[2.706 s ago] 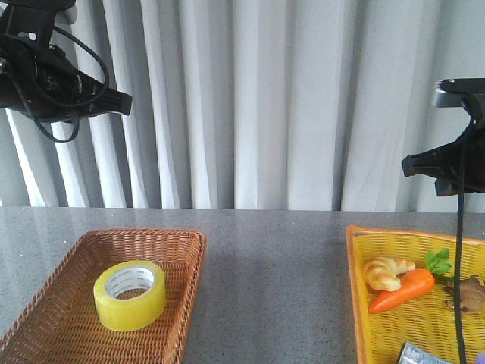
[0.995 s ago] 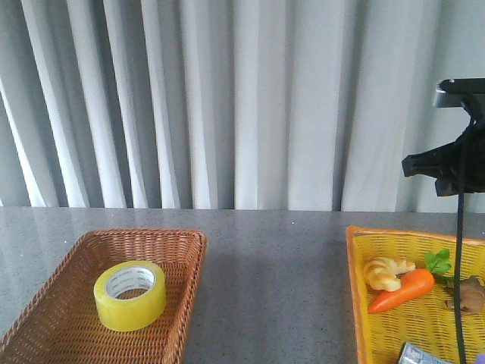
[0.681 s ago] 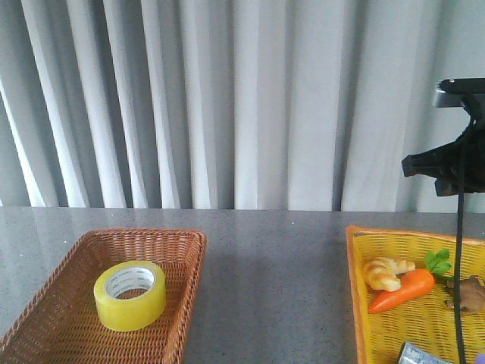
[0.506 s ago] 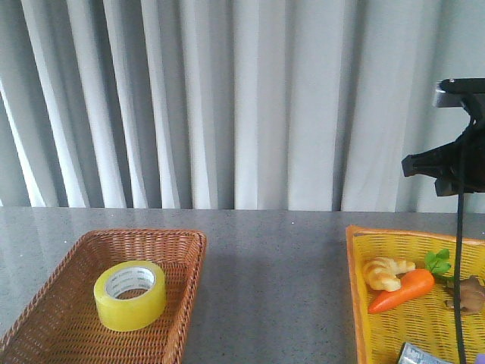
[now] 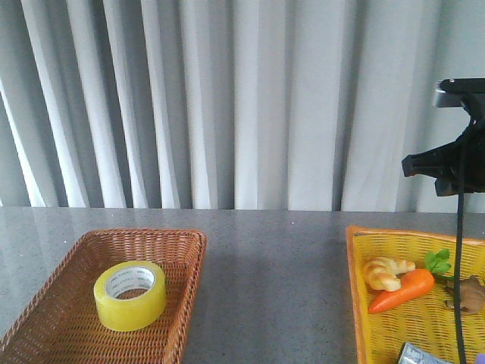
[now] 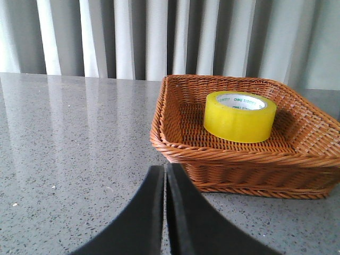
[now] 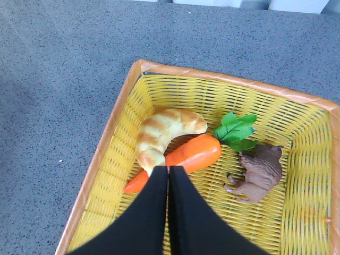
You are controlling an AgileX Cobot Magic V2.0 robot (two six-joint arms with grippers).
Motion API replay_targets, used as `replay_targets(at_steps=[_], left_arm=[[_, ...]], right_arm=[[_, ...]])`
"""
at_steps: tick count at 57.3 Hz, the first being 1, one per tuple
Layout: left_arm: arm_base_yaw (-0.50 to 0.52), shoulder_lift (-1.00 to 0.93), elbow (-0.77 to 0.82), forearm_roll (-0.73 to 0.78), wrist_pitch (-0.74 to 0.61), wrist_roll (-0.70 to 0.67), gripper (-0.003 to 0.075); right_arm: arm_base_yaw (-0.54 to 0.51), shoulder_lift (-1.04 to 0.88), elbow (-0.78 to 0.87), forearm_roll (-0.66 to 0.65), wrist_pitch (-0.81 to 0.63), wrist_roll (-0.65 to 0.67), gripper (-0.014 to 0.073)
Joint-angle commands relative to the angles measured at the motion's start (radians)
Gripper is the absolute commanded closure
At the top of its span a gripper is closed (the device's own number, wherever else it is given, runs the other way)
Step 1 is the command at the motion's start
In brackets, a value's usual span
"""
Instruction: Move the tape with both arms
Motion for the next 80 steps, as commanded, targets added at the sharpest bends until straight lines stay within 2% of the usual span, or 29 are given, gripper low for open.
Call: replay_targets(at_steps=[1, 39, 47, 53, 80], left_arm=[[0.0, -0.017, -0.007, -0.003, -0.064, -0.001, 0.0725], [0.0, -0.015, -0.008, -0.003, -0.065, -0.001, 0.0725], [0.0, -0.015, -0.008, -0.003, -0.065, -0.001, 0.0725], [0.0, -0.015, -0.008, -0.003, -0.065, -0.001, 0.0725], [0.0, -0.015, -0.008, -0.003, -0.065, -0.001, 0.0725]], right_arm=[[-0.006, -0.038, -0.024, -0.003, -0.051, -0.003, 0.0601], [-0.007, -0.038, -0.024, 0.006, -0.051, -0.003, 0.0601], [-0.006, -0.091, 0.003, 0.004, -0.065, -0.003, 0.0601], [-0.006, -0.202, 0.156, -0.001, -0.141, -0.004, 0.0601], [-0.006, -0.844, 1.222, -0.007, -1.004, -0.005, 0.0601]])
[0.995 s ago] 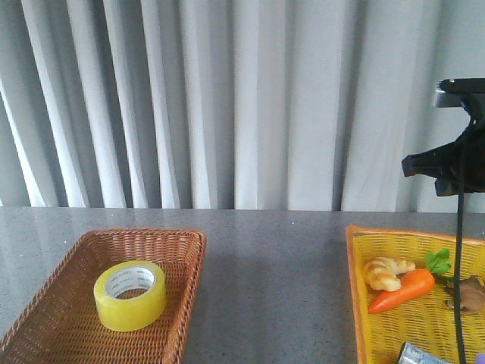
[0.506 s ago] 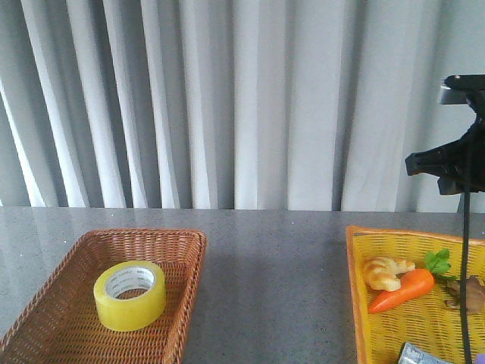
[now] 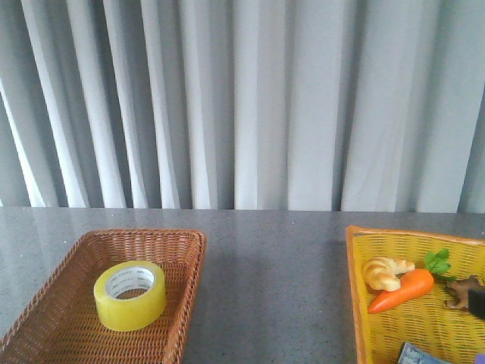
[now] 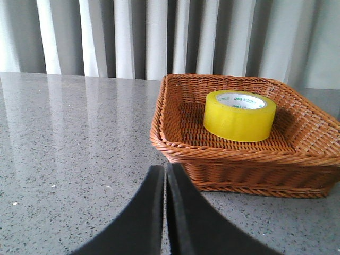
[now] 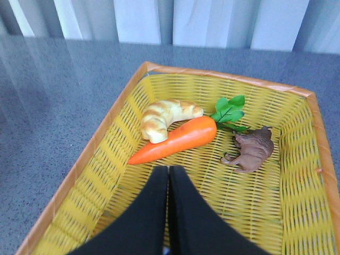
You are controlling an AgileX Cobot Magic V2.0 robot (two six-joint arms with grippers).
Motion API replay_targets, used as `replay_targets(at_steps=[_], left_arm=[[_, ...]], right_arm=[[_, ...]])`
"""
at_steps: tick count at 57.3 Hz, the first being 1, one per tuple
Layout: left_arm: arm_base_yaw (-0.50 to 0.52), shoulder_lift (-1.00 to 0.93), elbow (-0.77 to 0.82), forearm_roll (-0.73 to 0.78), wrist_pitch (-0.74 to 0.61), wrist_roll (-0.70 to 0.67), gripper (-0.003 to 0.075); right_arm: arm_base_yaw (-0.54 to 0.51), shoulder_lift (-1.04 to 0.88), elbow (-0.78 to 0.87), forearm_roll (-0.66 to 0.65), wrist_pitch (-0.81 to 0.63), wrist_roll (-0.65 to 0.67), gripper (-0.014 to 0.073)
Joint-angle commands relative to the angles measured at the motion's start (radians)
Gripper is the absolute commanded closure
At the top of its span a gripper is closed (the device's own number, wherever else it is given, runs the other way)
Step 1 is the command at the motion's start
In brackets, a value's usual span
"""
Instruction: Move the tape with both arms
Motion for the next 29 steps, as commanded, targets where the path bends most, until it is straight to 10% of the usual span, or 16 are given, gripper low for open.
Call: replay_targets(at_steps=[1, 29], left_arm=[[0.0, -0.015, -0.008, -0.003, -0.067, -0.001, 0.0725], [0.0, -0.015, -0.008, -0.003, -0.067, -0.001, 0.0725]], right_arm=[[-0.006, -0.148, 0.178, -0.008, -0.274, -0.006, 0.0601], [-0.006, -0.729, 0.836, -0.008, -0.463, -0.006, 0.0601]])
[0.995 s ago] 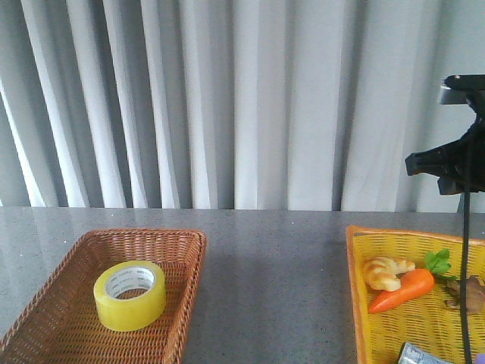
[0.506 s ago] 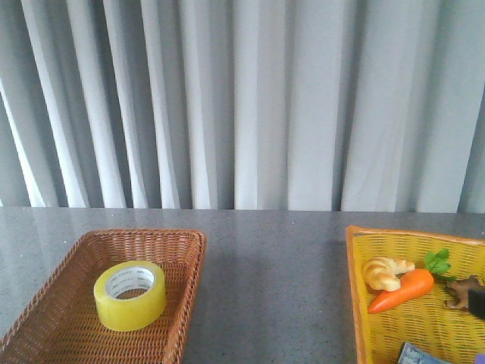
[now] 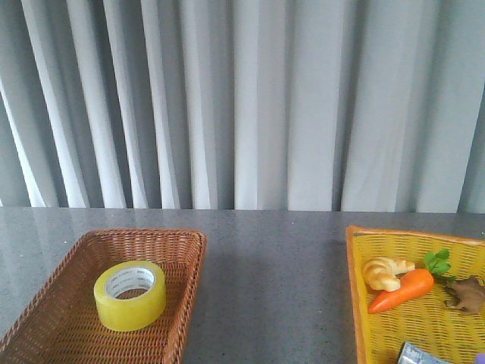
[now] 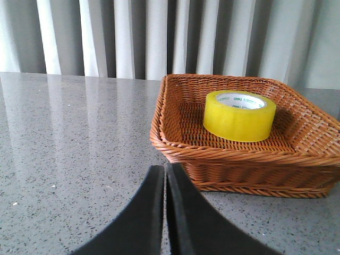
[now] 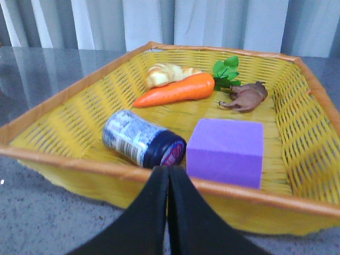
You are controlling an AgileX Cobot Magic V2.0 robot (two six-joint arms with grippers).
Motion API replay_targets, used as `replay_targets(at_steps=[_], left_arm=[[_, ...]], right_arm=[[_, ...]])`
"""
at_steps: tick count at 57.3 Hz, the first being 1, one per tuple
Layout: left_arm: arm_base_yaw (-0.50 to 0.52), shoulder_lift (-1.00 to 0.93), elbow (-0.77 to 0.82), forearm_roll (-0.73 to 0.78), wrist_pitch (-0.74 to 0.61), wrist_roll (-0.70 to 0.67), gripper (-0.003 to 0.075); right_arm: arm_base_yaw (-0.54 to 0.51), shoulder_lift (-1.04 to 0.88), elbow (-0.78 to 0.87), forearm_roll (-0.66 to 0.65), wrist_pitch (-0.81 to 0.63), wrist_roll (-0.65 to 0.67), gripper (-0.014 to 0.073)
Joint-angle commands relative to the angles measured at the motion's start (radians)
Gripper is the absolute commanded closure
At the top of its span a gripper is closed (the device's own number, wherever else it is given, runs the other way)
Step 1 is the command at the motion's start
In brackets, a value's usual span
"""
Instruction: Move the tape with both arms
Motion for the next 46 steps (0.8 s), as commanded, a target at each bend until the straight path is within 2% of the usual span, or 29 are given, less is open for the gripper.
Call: replay_targets(at_steps=[1, 3, 9, 24, 46], left_arm=[[0.0, -0.015, -0.008, -0.003, -0.067, -0.001, 0.0725], [0.0, -0.015, -0.008, -0.003, -0.067, -0.001, 0.0725], [0.0, -0.015, -0.008, -0.003, -0.067, -0.001, 0.0725], [0.0, -0.015, -0.008, -0.003, -0.067, -0.001, 0.0725], [0.0, -0.015, -0.008, -0.003, -0.067, -0.001, 0.0725]], right_arm=[[-0.006, -0.08, 0.051, -0.008, -0.109, -0.006, 0.0601], [-0.006, -0.111, 0.045, -0.008, -0.045, -0.006, 0.0601], [-0.006, -0.178, 0.046, -0.01, -0.007, -0.007, 0.0601], [-0.006, -0.316, 0.046, -0.011, 0.005, -0.01, 0.0601], [-0.006, -0.319, 0.046, -0.005, 0.012, -0.01, 0.0601]])
